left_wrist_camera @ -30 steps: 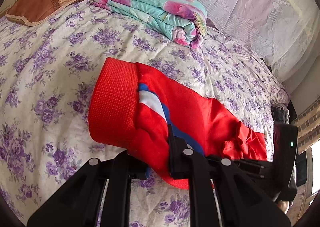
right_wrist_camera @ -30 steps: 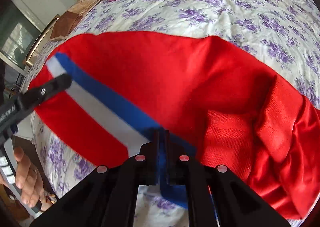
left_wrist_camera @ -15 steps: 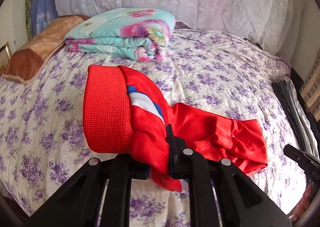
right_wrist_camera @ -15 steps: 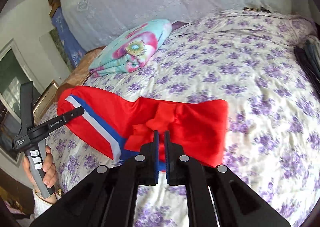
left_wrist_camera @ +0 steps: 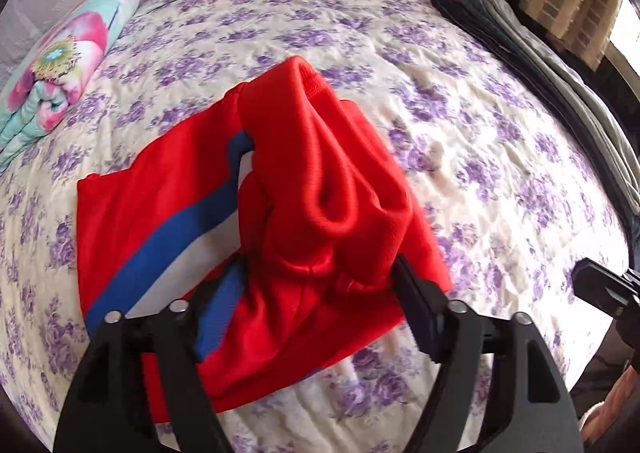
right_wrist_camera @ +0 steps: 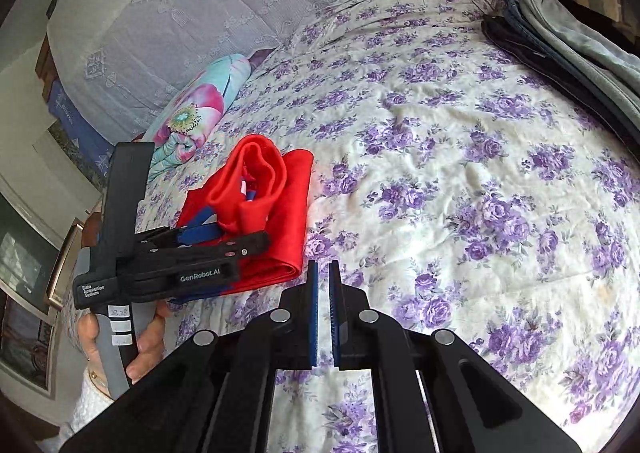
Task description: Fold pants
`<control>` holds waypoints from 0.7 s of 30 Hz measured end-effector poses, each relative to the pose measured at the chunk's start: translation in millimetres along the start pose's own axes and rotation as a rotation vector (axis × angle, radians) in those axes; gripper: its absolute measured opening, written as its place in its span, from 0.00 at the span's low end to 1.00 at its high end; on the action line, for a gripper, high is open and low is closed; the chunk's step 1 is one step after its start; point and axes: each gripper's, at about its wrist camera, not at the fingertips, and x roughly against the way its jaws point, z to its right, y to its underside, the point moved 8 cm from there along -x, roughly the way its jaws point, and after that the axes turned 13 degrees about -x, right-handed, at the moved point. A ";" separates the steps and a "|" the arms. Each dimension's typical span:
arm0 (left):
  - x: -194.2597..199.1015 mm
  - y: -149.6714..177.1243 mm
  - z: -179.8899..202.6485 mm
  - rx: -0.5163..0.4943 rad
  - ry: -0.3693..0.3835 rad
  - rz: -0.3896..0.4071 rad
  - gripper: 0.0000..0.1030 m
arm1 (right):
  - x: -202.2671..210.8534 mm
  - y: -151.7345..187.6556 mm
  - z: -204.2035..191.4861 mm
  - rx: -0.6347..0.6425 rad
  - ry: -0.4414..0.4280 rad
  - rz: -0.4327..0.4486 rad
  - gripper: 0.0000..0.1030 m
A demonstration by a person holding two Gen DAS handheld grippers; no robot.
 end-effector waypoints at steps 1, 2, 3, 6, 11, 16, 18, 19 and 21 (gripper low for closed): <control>9.2 -0.2 7.8 -0.019 0.032 0.023 0.73 | -1.4 0.4 -0.7 0.005 0.003 -0.001 0.06; 21.1 -1.2 14.5 -0.034 0.081 0.051 0.73 | -3.7 0.2 -2.3 0.007 0.003 -0.004 0.06; 35.9 -0.8 17.6 -0.036 0.118 0.085 0.74 | -4.9 0.8 -3.8 0.008 0.000 -0.008 0.06; 79.0 3.4 -6.1 -0.003 0.076 0.181 0.78 | -8.8 0.6 -14.6 0.018 -0.013 -0.017 0.06; 85.1 25.1 -82.0 0.178 -0.033 0.169 0.70 | -20.5 -6.6 -69.9 0.120 -0.078 -0.052 0.06; 46.2 55.5 -101.9 0.289 0.074 0.073 0.34 | -47.1 -18.3 -134.5 0.225 -0.139 -0.116 0.07; 33.6 61.2 -97.1 0.308 0.124 0.060 0.33 | -64.9 -20.2 -144.3 0.233 -0.137 -0.152 0.06; 29.2 62.3 -94.7 0.309 0.135 0.062 0.32 | -75.1 -20.8 -144.2 0.236 -0.119 -0.161 0.06; 22.6 63.9 -91.9 0.290 0.113 0.056 0.32 | -100.5 -20.2 -126.1 0.239 0.002 -0.171 0.05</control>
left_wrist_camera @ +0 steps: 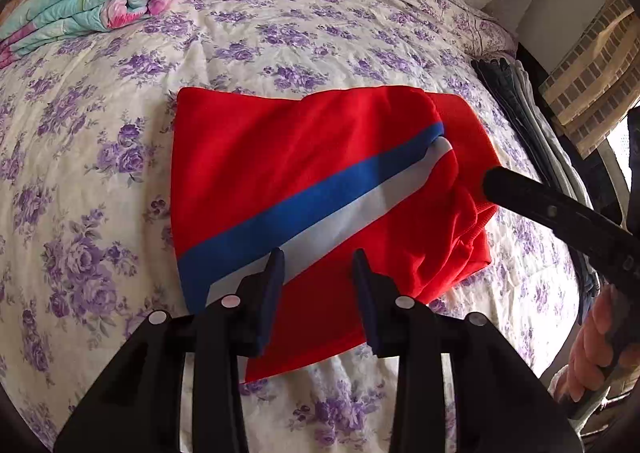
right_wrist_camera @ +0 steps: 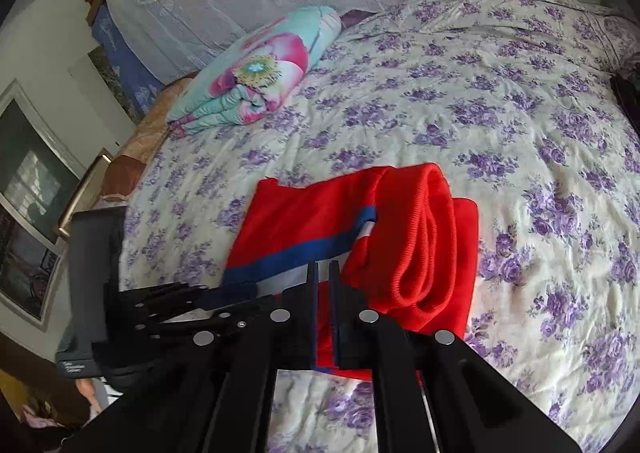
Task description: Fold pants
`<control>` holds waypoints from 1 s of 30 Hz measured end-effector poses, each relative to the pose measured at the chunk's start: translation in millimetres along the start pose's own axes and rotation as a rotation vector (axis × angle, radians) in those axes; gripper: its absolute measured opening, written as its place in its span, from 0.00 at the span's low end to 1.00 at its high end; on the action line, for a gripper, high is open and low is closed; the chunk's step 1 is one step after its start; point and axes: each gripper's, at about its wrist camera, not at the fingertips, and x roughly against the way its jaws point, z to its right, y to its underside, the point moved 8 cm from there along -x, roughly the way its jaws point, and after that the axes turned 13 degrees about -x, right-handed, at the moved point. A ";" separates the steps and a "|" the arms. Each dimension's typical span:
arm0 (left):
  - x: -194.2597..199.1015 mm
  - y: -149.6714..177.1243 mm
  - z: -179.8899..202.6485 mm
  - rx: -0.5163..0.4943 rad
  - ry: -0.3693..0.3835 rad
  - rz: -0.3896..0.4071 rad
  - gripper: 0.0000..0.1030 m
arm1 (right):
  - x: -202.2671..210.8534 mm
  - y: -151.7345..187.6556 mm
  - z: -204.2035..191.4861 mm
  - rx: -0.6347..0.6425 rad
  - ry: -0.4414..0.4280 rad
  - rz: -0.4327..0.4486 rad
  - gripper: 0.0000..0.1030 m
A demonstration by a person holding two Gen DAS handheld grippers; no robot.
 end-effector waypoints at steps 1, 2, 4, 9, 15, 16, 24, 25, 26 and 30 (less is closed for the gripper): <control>-2.6 0.7 0.4 -0.008 -0.009 -0.001 0.32 | -12.9 3.0 18.0 -0.023 0.089 -0.012 0.00; -4.3 1.3 1.5 -0.011 -0.001 0.000 0.32 | -23.6 7.0 36.2 -0.058 0.143 -0.028 0.00; -6.5 3.2 1.7 -0.010 0.022 0.001 0.32 | -31.1 10.9 52.9 -0.129 0.071 -0.032 0.00; 21.2 14.2 -5.2 0.002 0.051 0.032 0.32 | -11.8 7.7 40.1 -0.114 0.018 -0.084 0.06; 54.5 26.1 -33.7 0.094 0.090 0.090 0.31 | -8.6 -32.6 -38.1 0.097 -0.020 -0.080 0.37; 56.4 25.4 -34.4 0.095 0.102 0.093 0.31 | -18.6 -36.7 -54.8 0.145 -0.033 -0.103 0.42; 22.2 22.3 -9.1 0.053 0.128 0.013 0.26 | -116.7 -55.8 -122.1 0.347 0.071 -0.276 0.41; 16.7 23.5 -7.8 0.053 0.131 0.001 0.21 | -123.9 -57.0 -124.0 0.355 0.084 -0.296 0.41; 13.2 24.6 -7.8 0.054 0.129 -0.002 0.21 | -129.7 -57.1 -126.3 0.362 0.086 -0.320 0.41; 9.0 29.4 -7.2 0.042 0.132 0.000 0.20 | -152.4 -45.1 -121.5 0.379 0.152 -0.406 0.06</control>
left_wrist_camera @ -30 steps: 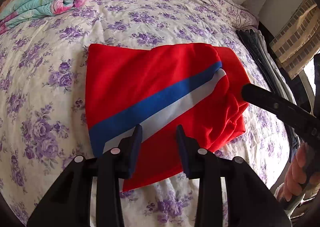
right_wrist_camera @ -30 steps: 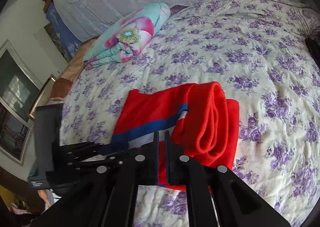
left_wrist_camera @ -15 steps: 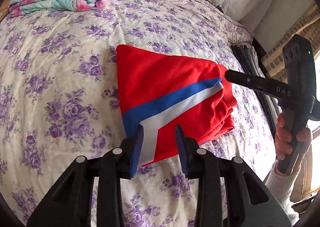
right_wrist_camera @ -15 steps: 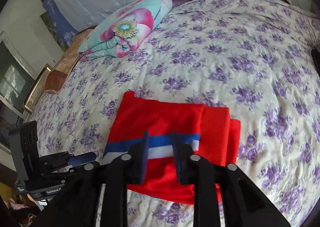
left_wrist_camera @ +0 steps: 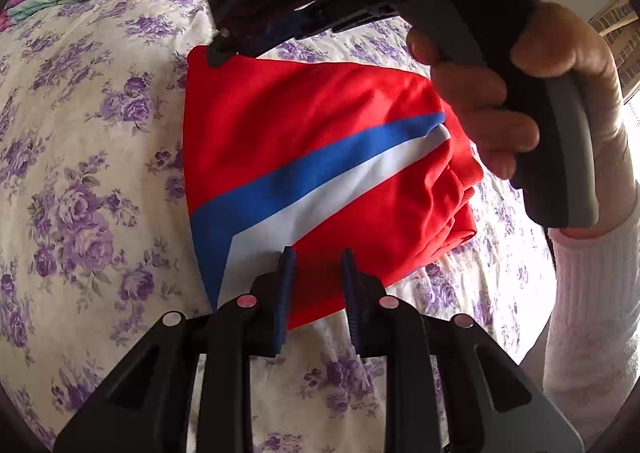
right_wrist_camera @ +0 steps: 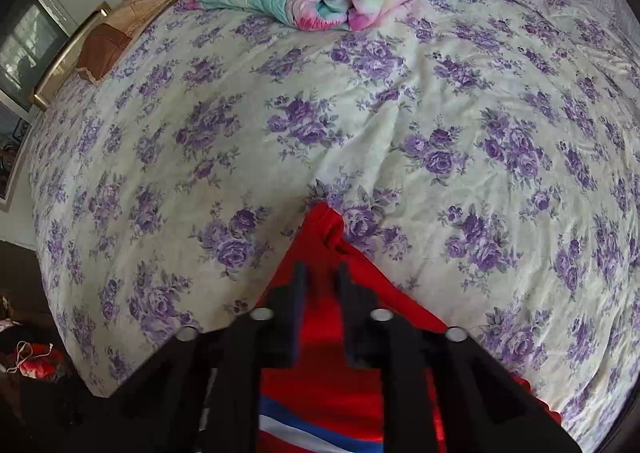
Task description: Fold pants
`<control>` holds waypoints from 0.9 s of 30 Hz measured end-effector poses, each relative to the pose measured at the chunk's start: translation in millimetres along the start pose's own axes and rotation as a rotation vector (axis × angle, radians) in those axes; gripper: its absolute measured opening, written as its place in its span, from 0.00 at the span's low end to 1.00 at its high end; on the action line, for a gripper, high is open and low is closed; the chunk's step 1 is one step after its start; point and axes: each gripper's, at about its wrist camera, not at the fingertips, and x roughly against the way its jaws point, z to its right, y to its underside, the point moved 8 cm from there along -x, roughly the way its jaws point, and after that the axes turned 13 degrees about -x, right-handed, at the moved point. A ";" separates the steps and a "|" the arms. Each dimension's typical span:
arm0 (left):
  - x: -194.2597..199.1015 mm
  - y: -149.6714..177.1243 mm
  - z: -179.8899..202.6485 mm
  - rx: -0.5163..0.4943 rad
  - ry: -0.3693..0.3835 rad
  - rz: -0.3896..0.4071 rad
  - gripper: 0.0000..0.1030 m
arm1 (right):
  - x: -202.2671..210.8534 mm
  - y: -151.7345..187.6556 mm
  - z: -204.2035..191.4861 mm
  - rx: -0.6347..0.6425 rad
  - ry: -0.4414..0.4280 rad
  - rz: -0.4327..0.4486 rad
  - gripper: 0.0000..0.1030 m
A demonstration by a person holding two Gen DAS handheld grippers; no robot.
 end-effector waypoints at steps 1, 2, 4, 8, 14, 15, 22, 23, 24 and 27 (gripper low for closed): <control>-1.0 2.0 0.2 0.001 0.003 0.000 0.20 | -6.8 1.2 1.7 -0.013 0.017 -0.013 0.05; -1.9 4.8 0.3 0.001 0.005 0.003 0.20 | -12.5 1.5 4.9 -0.036 0.031 -0.017 0.05; -4.7 7.3 -0.5 0.002 0.003 0.011 0.20 | -25.1 3.4 7.4 -0.060 0.048 -0.020 0.05; -0.4 5.2 -4.7 0.022 0.013 0.010 0.20 | -17.3 5.8 3.6 -0.054 0.064 0.019 0.06; 50.6 4.6 -32.8 0.100 -0.043 0.095 0.53 | 83.4 31.9 47.6 -0.188 0.001 0.271 0.64; 52.3 4.4 -40.8 0.133 -0.045 0.092 0.55 | 98.9 40.7 59.6 -0.209 0.004 0.314 0.65; 4.3 14.4 -73.7 0.324 0.062 -0.017 0.55 | 124.3 165.9 132.7 -0.440 -0.052 0.354 0.66; 3.5 11.4 -71.9 0.314 0.058 -0.009 0.56 | 124.6 186.0 137.2 -0.456 -0.051 0.363 0.66; 2.1 8.3 -67.2 0.304 0.066 -0.001 0.62 | 121.4 203.7 140.9 -0.474 -0.051 0.374 0.66; -4.0 -4.1 -47.4 0.291 0.149 0.013 0.67 | 118.3 243.3 146.2 -0.542 -0.102 0.399 0.66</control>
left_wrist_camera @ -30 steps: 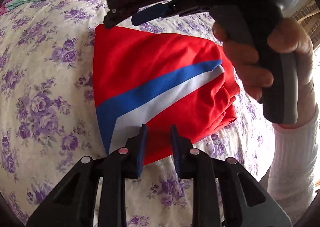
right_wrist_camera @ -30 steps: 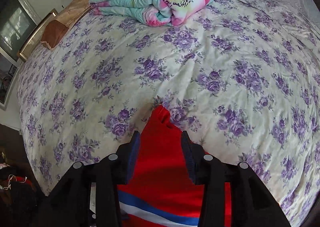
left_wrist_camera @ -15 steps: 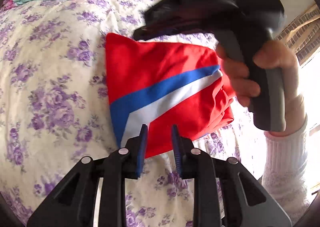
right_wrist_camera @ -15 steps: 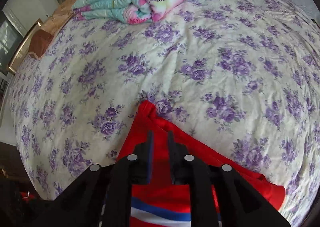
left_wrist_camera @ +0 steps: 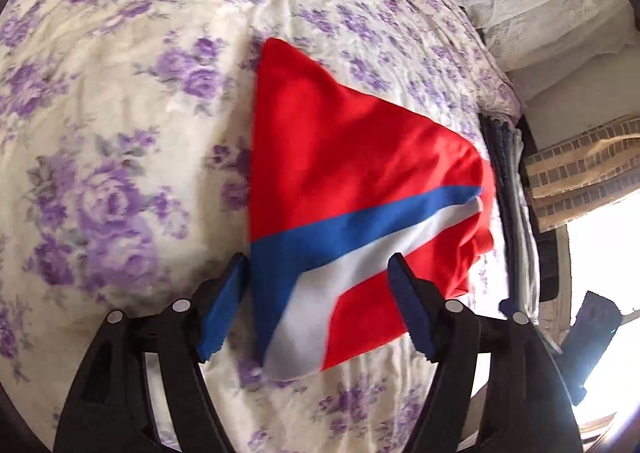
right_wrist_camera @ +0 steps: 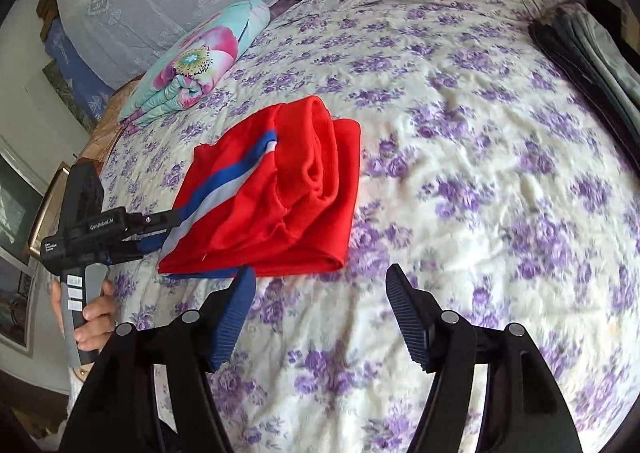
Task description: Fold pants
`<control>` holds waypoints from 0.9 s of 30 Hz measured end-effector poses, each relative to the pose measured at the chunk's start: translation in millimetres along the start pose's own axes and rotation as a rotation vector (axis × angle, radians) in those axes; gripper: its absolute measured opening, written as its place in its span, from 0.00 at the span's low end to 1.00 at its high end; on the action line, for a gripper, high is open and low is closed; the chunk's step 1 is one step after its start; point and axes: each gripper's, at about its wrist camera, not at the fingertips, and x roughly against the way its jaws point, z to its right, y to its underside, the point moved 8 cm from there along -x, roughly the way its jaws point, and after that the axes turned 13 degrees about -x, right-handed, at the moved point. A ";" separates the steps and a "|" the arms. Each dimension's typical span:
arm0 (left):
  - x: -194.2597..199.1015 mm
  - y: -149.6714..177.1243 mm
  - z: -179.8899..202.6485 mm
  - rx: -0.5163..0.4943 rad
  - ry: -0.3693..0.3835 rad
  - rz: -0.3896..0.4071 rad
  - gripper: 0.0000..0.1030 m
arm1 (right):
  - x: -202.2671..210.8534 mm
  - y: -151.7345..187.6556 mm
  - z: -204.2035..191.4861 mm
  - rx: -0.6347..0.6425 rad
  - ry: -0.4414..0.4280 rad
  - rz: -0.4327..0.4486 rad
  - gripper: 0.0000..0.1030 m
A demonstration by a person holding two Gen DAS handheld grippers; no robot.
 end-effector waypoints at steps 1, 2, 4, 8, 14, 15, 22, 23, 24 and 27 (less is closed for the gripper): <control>-0.1 -1.4 5.7 -0.013 -0.013 0.002 0.67 | 2.7 3.7 5.9 -0.032 -0.018 0.005 0.66; 0.5 -2.2 11.5 -0.035 -0.028 0.005 0.67 | 4.5 3.3 11.4 -0.063 -0.029 0.010 0.66; -1.2 -4.6 16.0 -0.060 -0.046 0.004 0.63 | 5.0 -5.9 18.5 -0.112 -0.056 0.013 0.66; -8.0 -4.0 -0.6 -0.016 -0.046 -0.037 0.44 | -19.3 -25.1 12.6 -0.176 -0.161 -0.090 0.67; -10.8 -1.2 -11.6 0.016 0.030 -0.047 0.44 | -60.9 -38.0 -0.2 -0.218 -0.196 -0.205 0.67; -10.9 -1.3 -11.1 0.011 0.027 -0.049 0.44 | -64.4 -39.0 -1.3 -0.221 -0.196 -0.213 0.67; -18.6 -10.2 -2.9 -0.022 0.043 -0.066 0.56 | -93.3 -47.6 -9.1 -0.214 -0.164 -0.260 0.72; -20.4 -12.2 0.4 -0.033 0.044 -0.069 0.59 | -99.5 -47.8 -10.7 -0.217 -0.169 -0.276 0.76; -23.0 -14.3 4.3 -0.050 0.034 -0.073 0.64 | -105.5 -48.6 -15.0 -0.221 -0.185 -0.282 0.76; -26.1 -17.4 12.4 -0.106 -0.062 -0.071 0.54 | -113.6 -50.6 -25.1 -0.201 -0.189 -0.227 0.46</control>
